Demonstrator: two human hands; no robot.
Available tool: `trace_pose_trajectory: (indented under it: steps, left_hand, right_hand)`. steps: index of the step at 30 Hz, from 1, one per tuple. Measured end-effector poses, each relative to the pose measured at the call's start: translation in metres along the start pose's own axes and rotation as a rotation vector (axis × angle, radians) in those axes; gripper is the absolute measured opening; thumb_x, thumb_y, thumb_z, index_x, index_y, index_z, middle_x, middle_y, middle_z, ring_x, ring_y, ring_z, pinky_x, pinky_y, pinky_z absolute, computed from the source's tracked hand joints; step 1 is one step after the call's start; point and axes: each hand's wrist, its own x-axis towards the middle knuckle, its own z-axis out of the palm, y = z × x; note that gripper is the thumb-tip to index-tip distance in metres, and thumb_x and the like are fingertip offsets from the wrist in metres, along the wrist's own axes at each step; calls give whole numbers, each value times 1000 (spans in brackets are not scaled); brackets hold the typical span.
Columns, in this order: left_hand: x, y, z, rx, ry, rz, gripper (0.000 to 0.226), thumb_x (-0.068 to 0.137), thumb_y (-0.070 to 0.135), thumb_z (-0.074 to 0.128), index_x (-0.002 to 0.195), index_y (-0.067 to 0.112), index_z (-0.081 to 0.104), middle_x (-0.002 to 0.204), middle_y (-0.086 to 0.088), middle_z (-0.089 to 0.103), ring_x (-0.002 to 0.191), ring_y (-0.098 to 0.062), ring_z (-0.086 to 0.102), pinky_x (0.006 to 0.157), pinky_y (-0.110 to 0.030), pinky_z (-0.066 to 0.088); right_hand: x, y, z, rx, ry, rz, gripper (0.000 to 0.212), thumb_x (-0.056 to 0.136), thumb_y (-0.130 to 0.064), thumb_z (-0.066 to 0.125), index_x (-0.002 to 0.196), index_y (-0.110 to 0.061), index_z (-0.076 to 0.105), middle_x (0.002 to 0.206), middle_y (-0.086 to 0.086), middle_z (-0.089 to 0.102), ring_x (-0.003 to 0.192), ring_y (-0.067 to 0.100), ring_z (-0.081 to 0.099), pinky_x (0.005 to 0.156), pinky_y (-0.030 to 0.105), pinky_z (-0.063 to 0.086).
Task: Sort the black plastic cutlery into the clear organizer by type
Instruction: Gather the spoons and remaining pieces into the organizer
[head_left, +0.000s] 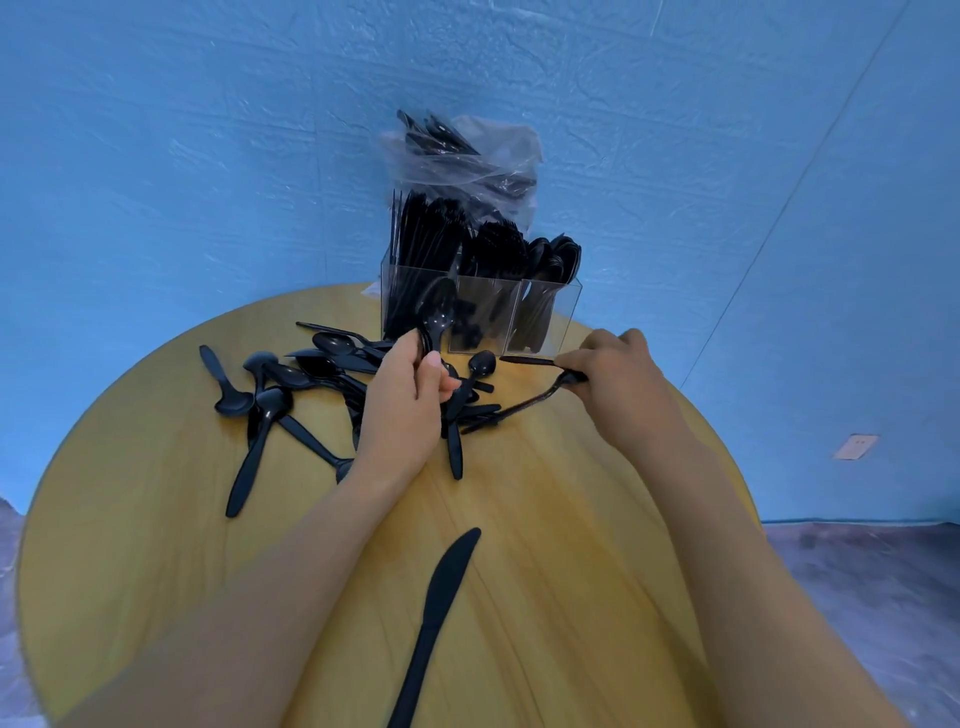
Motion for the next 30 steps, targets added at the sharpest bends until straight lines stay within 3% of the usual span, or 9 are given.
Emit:
trace_pose_trajectory:
  steps: [5,8,11,15,20,22,24,26,30]
  left_hand:
    - [-7,2,5,151,-87,169,15,101,16,36,94,19,50,90,0,59,84,11,57,69,-4,42]
    - [-8,-1,5,214,-75,189,13,100,17,37,93,17,49,91,1,55,81,2,55,67,-15,43]
    - [-9,1,7,239,-106,174,12,101,20,35,94,18,44,94,1,50,82,-9,60,69,-34,51]
    - [-9,3,6,226,-136,166,10,101,21,33,99,18,41,92,1,46,74,-5,56,63,-23,43]
    - [-8,3,4,185,-173,159,12,101,20,37,105,17,48,89,5,48,74,-4,47,61,-14,35]
    - [-6,4,2,101,-165,87,13,101,20,36,95,20,47,82,8,50,68,-2,46,58,-14,34]
    - [-4,5,1,-9,-163,-31,17,102,21,33,97,17,49,80,8,54,58,0,45,55,-11,35]
    - [-3,6,0,-84,-157,-106,21,102,22,32,103,13,50,81,7,55,53,0,41,53,-11,36]
    - [-1,6,-3,-152,-135,-139,27,102,21,31,91,7,51,74,-7,47,57,-9,37,52,-19,33]
  right_hand:
    - [13,-39,1,-96,52,-1,19,93,-4,53,100,-15,66,91,1,45,94,21,31,65,30,33]
    - [21,-54,-2,-61,31,-13,21,93,-3,51,103,-14,65,90,2,43,102,26,37,68,30,32]
    - [27,-63,-7,-32,23,-42,23,93,-5,47,103,-14,66,91,4,52,86,22,32,73,28,30]
    - [29,-67,-9,47,12,-40,17,90,-7,49,98,-10,64,95,7,64,87,25,50,83,30,38]
    - [21,-52,-5,446,72,95,19,87,-15,66,105,-15,61,93,-3,61,86,14,56,61,15,37]
    - [14,-35,-5,635,115,177,27,85,-12,68,110,-16,59,98,-4,61,91,13,56,70,13,41]
    - [9,-20,-4,755,165,208,26,87,-5,64,108,-19,58,100,-6,61,97,14,57,83,24,47]
    - [6,-10,-4,788,171,161,30,90,4,53,105,-21,58,100,-10,60,102,13,56,88,23,46]
    - [5,-9,-9,781,160,-36,36,92,7,45,105,-24,57,102,-17,60,103,7,57,91,17,44]
